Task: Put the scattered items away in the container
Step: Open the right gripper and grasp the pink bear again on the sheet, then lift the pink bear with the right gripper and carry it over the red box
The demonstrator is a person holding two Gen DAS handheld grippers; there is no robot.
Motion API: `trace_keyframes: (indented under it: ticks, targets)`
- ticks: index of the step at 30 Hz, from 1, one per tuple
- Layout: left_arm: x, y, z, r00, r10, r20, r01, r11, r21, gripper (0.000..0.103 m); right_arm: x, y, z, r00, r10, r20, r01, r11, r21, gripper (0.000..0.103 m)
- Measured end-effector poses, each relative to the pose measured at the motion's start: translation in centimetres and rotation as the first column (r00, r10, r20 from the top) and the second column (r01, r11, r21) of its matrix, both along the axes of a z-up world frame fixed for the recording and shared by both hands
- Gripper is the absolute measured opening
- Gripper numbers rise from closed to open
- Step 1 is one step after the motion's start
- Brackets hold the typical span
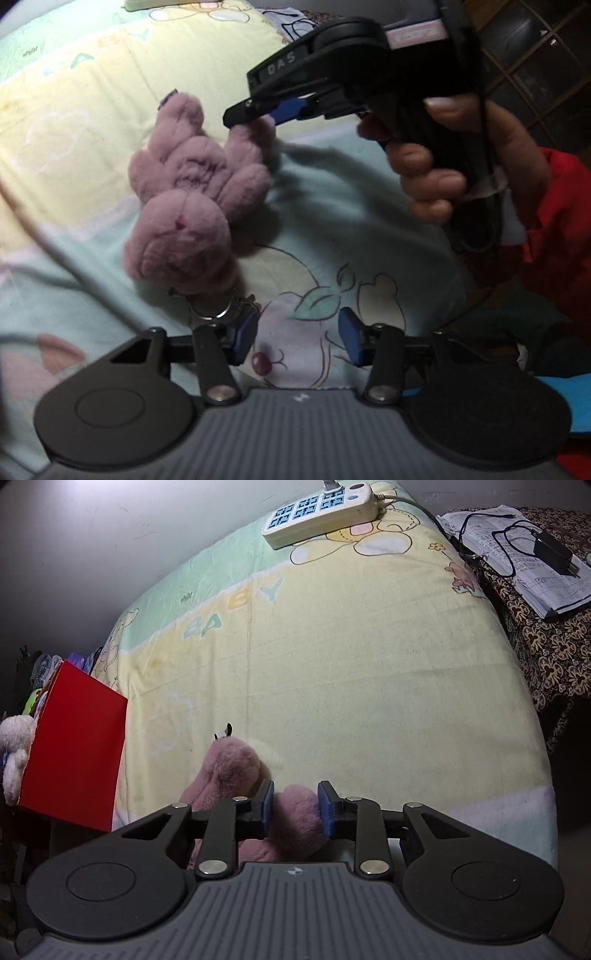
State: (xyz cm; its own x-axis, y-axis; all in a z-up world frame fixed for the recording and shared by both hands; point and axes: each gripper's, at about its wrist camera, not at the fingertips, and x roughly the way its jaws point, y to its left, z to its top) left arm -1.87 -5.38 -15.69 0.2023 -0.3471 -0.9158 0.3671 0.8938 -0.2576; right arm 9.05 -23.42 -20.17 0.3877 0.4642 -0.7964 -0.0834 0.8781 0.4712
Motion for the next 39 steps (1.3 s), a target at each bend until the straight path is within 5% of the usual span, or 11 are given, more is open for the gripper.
trace_keyframes:
  ticks: [5, 11, 17, 20, 22, 30, 39]
  targets:
    - [1.5, 1.4, -0.3, 0.997, 0.071, 0.033, -0.073, 0.996, 0.042, 0.045, -2.6, -1.2, -0.4, 0.993, 0.043, -0.109, -0.036, 0.997, 0.069, 0.029]
    - [2.5, 4.4, 3.4, 0.980, 0.117, 0.159, -0.126, 0.991, 0.049, 0.046, -7.3, 0.2, -1.3, 0.969, 0.115, -0.219, -0.058, 0.967, 0.250, 0.029]
    - [1.7, 6.4, 3.5, 0.981, 0.137, 0.139, -0.143, 0.989, 0.035, 0.049, -7.8, -0.8, 2.3, 0.993, 0.093, -0.069, -0.071, 0.960, 0.269, 0.033]
    - [0.6, 6.3, 2.5, 0.985, 0.158, 0.069, -0.155, 0.987, -0.035, 0.052, -6.5, -1.6, 3.6, 0.999, 0.033, 0.030, -0.039, 0.976, 0.216, 0.051]
    - [0.2, 5.5, 1.7, 0.988, 0.154, 0.030, -0.153, 0.987, -0.049, 0.054, -5.0, -0.9, 3.5, 0.993, 0.073, 0.089, -0.086, 0.984, 0.157, 0.054]
    - [0.9, 3.1, -0.4, 0.979, 0.199, -0.038, -0.200, 0.980, -0.012, 0.064, -3.1, 0.2, -0.3, 0.961, 0.276, 0.001, -0.273, 0.949, 0.160, 0.056]
    - [1.8, 3.8, -0.7, 0.964, 0.258, -0.060, -0.259, 0.966, -0.003, 0.081, -4.9, 0.5, -0.6, 0.955, 0.293, 0.046, -0.297, 0.943, 0.148, 0.051]
